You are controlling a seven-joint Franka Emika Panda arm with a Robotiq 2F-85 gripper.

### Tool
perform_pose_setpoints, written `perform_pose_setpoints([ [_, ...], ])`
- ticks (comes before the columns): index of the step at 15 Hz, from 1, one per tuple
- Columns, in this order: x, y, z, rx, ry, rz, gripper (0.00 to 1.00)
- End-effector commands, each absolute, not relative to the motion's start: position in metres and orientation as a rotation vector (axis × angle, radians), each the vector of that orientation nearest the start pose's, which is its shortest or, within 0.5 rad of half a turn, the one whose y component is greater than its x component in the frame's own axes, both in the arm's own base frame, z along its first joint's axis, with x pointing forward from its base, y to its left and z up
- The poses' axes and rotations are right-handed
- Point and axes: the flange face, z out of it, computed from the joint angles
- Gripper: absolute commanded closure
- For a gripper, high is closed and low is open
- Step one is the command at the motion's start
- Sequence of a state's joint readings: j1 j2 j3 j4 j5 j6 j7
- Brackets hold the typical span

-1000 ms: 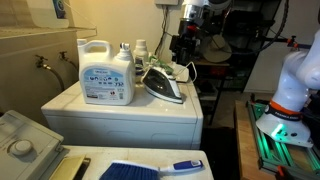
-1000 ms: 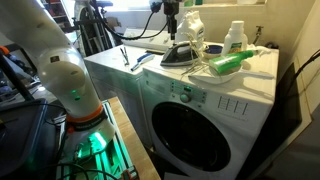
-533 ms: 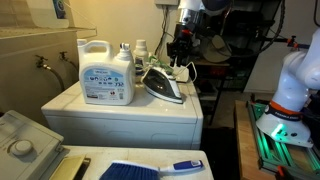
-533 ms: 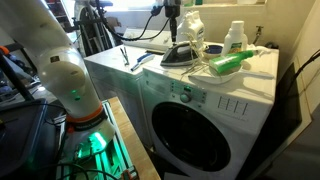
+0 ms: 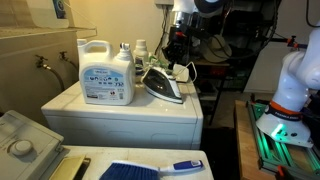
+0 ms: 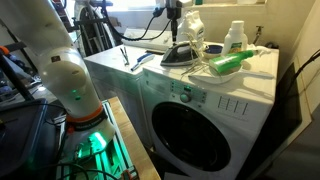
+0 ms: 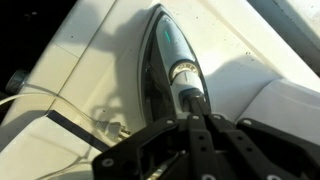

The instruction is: Push the gray button on the iron

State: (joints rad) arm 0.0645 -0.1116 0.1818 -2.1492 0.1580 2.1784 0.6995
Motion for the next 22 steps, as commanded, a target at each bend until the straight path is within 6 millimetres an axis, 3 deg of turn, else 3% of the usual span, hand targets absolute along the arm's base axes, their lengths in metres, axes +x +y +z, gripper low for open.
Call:
perform_pose_setpoints([
  [1,0.522,0.142,0.451,-2.886,0.825,-0.105,1.0],
  [16,0.523,0.159,0.44,-2.916,0.878,-0.033,1.0],
  [22,0.52,0.157,0.417,-2.928,0.911,-0.014,1.0],
])
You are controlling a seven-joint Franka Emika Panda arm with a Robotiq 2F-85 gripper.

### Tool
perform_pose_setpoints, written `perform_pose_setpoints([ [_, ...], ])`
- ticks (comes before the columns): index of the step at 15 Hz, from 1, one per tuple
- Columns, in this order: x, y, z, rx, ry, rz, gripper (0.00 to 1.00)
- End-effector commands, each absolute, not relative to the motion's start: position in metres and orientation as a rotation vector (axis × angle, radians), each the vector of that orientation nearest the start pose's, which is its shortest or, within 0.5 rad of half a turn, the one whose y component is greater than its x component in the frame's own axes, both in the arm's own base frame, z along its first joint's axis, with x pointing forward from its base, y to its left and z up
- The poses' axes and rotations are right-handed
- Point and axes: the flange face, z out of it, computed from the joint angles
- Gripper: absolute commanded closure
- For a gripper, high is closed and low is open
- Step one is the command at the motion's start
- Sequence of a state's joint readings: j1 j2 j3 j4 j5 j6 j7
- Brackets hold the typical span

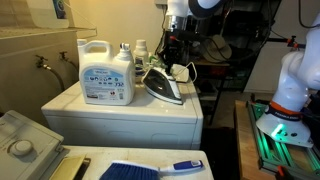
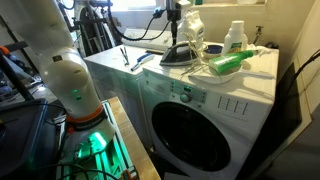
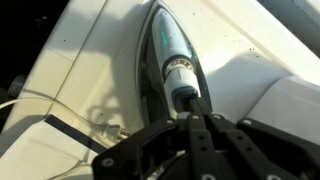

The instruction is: Push the gray button on the iron

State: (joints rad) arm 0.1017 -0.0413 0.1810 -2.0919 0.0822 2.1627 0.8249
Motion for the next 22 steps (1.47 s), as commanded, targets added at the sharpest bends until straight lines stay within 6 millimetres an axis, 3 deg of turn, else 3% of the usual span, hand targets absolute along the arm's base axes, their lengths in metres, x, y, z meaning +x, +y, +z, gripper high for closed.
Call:
perform_pose_setpoints([
  [1,0.519,0.156,0.413,-2.928,0.913,-0.009,1.0],
  [8,0.512,0.153,0.392,-2.94,0.925,0.029,1.0],
  [15,0.51,0.153,0.39,-2.939,0.927,0.038,1.0],
  [22,0.518,0.156,0.439,-2.929,0.908,-0.037,1.0],
])
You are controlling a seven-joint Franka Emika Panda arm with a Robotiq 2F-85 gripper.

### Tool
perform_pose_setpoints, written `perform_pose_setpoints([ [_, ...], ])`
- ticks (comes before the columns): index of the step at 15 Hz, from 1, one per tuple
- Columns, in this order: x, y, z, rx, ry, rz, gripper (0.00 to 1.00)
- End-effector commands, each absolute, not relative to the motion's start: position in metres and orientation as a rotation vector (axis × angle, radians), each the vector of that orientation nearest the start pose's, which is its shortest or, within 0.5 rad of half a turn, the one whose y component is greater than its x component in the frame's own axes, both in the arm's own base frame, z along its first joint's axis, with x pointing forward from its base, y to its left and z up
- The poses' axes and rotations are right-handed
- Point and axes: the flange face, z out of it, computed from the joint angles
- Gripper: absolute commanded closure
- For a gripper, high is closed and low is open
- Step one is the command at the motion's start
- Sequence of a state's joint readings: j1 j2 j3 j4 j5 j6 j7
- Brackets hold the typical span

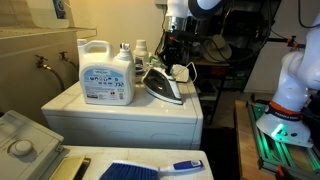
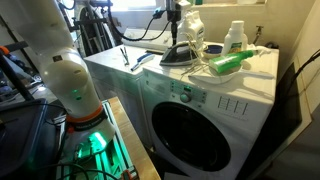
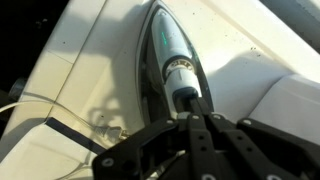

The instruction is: Push the gray button on the iron

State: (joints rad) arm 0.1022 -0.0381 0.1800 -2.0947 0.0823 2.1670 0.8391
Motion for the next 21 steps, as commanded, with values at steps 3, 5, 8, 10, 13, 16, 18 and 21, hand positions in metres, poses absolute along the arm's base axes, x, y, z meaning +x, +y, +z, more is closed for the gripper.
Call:
perform_pose_setpoints([
  [3,0.517,0.156,0.448,-2.933,0.909,-0.041,1.0],
  [5,0.517,0.158,0.452,-2.936,0.902,-0.04,1.0],
  [8,0.514,0.16,0.46,-2.949,0.895,-0.043,1.0],
  [10,0.512,0.161,0.464,-2.962,0.892,-0.047,1.0],
  [13,0.509,0.161,0.473,-2.98,0.888,-0.061,1.0],
  [16,0.506,0.16,0.484,-2.989,0.883,-0.087,1.0],
  [18,0.503,0.159,0.492,-2.994,0.879,-0.103,1.0],
  [21,0.5,0.158,0.505,-2.999,0.871,-0.129,1.0],
])
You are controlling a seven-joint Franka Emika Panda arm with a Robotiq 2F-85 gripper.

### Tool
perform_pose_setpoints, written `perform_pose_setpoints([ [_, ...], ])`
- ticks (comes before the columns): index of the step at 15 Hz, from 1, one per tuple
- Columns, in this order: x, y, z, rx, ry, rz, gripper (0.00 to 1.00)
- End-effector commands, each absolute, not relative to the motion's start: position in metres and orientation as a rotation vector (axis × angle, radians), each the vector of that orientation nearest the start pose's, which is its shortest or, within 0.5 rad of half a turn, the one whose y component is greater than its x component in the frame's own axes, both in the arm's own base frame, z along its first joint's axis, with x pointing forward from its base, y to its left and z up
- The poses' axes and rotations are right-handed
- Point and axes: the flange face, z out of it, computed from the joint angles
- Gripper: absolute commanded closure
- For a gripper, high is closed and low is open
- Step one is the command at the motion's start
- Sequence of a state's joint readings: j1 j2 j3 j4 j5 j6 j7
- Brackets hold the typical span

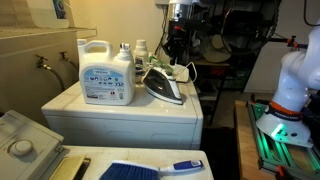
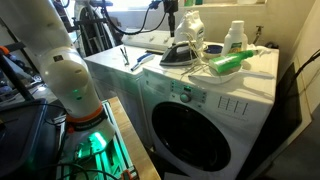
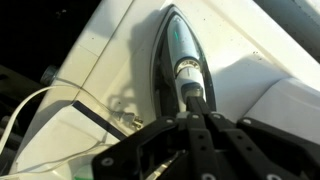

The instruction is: Push the gray button on the iron

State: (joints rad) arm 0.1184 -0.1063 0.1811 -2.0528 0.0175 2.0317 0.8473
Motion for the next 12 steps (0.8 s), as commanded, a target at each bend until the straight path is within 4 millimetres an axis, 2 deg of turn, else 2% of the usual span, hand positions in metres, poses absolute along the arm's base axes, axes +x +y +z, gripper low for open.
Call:
perform_pose_setpoints([
  [1,0.499,0.158,0.51,-2.996,0.867,-0.14,1.0],
  [2,0.498,0.158,0.515,-2.996,0.864,-0.147,1.0],
  [3,0.497,0.158,0.52,-2.991,0.86,-0.152,0.74],
  [5,0.493,0.158,0.531,-2.978,0.838,-0.149,0.66],
  [9,0.484,0.154,0.554,-3.009,0.773,-0.134,0.35],
  [12,0.474,0.152,0.574,-3.023,0.508,-0.072,0.13],
])
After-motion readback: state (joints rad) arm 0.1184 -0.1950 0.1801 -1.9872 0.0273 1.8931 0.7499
